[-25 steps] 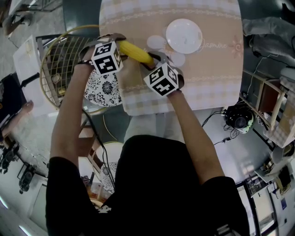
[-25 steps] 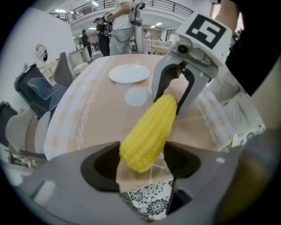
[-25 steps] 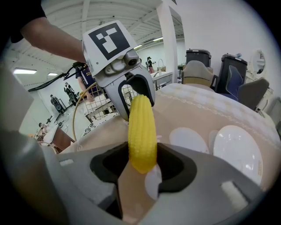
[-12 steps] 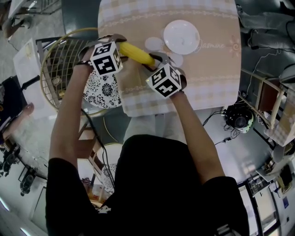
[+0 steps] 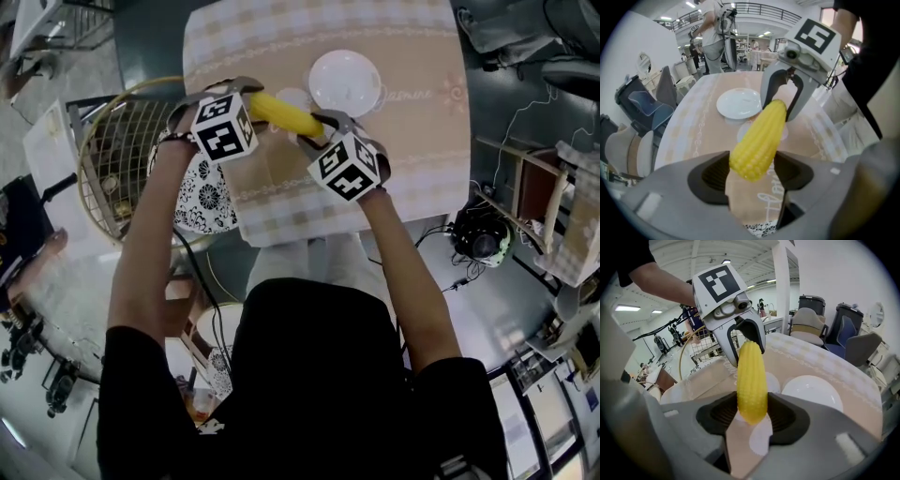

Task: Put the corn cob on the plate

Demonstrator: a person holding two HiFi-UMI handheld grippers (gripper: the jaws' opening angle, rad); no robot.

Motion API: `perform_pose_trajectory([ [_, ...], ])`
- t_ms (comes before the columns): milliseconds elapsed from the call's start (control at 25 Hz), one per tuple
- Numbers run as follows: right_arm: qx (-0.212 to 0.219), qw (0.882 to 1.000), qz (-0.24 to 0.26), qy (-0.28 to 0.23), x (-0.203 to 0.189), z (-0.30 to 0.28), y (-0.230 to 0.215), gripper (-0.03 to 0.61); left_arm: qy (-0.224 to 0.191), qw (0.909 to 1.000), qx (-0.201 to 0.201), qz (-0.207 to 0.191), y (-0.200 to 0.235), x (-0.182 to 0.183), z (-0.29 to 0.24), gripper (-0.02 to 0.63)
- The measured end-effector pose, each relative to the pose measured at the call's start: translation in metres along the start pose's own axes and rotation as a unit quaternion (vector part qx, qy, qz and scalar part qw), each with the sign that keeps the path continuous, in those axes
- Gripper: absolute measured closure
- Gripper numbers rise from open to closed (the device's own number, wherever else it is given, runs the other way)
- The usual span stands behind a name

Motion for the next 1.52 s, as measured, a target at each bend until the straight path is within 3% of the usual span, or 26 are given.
perform_pose_trajectory([
  [520, -0.013, 1.000, -0.002, 0.019, -0.044, 0.024, -0.063, 0.380, -0.038, 0.9991, 0.016, -0.007, 0.028, 0.078, -0.005, 0.307],
  [880, -0.019, 0.999, -0.015, 0.028, -0.065, 0.028, -0.100, 0.380, -0.040, 0.9986, 0.025, -0.022, 0.050, 0.116, -0.012, 0.307],
  [1520, -0.008, 0.999, -0.025, 0.040, -0.083, 0.013, -0.105, 0.379, -0.035, 0.9992, 0.008, -0.018, 0.049, 0.125, -0.034, 0.308],
])
Point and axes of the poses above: the fingertips, and each gripper's own axes: z backward along the fingers, y to its left, x out of its top, the point moved 1 cm from there along z, backward along the fingers, and after that the axes turned 15 degrees about y, right-handed, at the moved point
